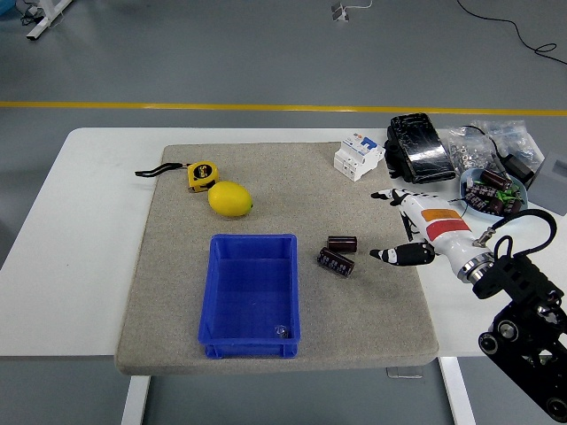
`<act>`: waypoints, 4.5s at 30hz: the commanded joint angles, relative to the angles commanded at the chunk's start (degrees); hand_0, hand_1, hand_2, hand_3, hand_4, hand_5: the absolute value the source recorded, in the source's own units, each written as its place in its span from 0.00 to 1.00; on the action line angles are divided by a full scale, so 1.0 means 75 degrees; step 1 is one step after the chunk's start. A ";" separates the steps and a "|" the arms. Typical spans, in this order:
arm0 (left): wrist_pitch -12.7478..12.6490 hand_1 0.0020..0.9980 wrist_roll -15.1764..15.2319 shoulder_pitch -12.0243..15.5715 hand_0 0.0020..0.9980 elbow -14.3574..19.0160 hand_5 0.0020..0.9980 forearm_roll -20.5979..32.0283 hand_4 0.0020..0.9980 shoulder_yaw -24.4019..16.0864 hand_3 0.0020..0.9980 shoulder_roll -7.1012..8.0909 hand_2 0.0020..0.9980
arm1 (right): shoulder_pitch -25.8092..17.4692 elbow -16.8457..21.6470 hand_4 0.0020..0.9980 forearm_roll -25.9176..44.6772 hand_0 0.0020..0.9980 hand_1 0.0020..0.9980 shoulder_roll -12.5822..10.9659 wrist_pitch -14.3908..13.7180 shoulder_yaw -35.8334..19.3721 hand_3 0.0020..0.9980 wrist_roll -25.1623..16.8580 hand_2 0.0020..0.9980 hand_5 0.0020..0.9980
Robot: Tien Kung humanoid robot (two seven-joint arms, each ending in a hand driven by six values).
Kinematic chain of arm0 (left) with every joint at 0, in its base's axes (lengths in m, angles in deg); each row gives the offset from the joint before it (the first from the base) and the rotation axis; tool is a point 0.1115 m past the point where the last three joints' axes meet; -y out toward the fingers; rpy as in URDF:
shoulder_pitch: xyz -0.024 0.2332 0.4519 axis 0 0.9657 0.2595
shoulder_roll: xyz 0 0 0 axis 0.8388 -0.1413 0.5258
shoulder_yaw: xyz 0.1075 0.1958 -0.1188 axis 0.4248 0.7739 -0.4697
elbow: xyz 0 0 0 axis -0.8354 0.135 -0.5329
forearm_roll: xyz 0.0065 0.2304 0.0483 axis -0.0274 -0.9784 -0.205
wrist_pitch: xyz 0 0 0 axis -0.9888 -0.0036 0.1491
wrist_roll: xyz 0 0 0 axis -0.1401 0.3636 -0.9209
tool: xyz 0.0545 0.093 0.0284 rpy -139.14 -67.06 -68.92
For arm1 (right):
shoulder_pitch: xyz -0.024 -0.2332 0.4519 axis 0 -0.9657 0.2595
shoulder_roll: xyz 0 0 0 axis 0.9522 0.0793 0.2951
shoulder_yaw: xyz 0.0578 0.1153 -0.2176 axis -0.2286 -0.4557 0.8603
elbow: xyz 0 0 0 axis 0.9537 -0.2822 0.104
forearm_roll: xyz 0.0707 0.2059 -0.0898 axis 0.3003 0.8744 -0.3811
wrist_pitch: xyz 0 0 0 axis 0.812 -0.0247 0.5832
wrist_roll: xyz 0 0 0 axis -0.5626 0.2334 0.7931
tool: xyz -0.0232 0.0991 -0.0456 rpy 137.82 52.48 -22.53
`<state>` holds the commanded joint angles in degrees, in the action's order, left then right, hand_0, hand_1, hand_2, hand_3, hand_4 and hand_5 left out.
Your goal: Pick up the battery,place it into the box
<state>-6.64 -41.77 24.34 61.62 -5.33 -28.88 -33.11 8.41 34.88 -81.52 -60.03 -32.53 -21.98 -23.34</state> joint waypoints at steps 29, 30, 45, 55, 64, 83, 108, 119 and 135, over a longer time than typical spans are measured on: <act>-0.0001 0.55 -0.0017 -0.0004 0.54 0.0015 0.61 -0.0063 0.64 0.0000 0.59 0.0026 0.62 | 0.1602 -0.2616 0.90 0.0964 0.63 0.61 0.0963 -0.0913 0.1879 0.60 -0.0401 0.63 0.22; -0.0003 0.55 -0.0013 -0.0008 0.54 0.0016 0.61 -0.0055 0.64 0.0009 0.59 0.0026 0.63 | 0.1628 -0.2687 0.89 0.1006 0.63 0.60 0.0997 -0.0924 0.1922 0.59 -0.0406 0.62 0.22; 0.0032 0.55 -0.0043 -0.0090 0.54 0.0032 0.61 -0.0115 0.64 -0.0005 0.59 0.0024 0.63 | 0.2000 -0.3537 0.88 0.1539 0.63 0.60 0.1376 -0.0969 0.2573 0.59 -0.0488 0.62 0.22; 0.0014 0.55 -0.0020 -0.0181 0.54 0.0034 0.61 -0.0036 0.64 0.0041 0.59 0.0037 0.63 | 0.2349 -0.3831 0.88 0.1715 0.62 0.60 0.1414 -0.0858 0.3051 0.58 -0.0553 0.62 0.22; 0.0011 0.55 -0.0045 -0.0183 0.54 0.0024 0.61 -0.0110 0.64 -0.0011 0.59 0.0062 0.62 | 0.2700 -0.3673 0.88 0.1449 0.62 0.60 0.1220 -0.0609 0.3329 0.58 -0.0490 0.62 0.23; 0.0005 0.54 -0.0050 -0.0224 0.54 0.0032 0.60 -0.0106 0.63 -0.0002 0.58 0.0064 0.62 | 0.2818 -0.4107 0.88 0.1769 0.62 0.60 0.1480 -0.0505 0.3880 0.58 -0.0611 0.62 0.24; 0.0049 0.54 -0.0115 -0.0184 0.54 0.0047 0.60 -0.0259 0.63 -0.0089 0.58 0.0091 0.62 | 0.2871 -0.4407 0.81 0.2063 0.41 0.49 0.1643 -0.0521 0.4199 0.51 -0.0723 0.53 0.24; 0.0047 0.53 -0.0095 -0.0224 0.54 0.0045 0.60 -0.0221 0.63 -0.0054 0.58 0.0102 0.62 | 0.2873 -0.4380 0.77 0.2147 0.27 0.42 0.1605 -0.0579 0.4189 0.49 -0.0773 0.48 0.23; 0.0038 0.53 -0.0081 -0.0211 0.54 0.0043 0.60 -0.0179 0.63 -0.0035 0.58 0.0089 0.62 | 0.2877 -0.4288 0.74 0.2093 0.18 0.35 0.1559 -0.0583 0.4091 0.47 -0.0758 0.44 0.23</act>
<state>-6.36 -42.38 22.76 61.94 -6.68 -29.14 -32.44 29.99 2.72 -65.83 -48.34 -36.90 8.70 -29.02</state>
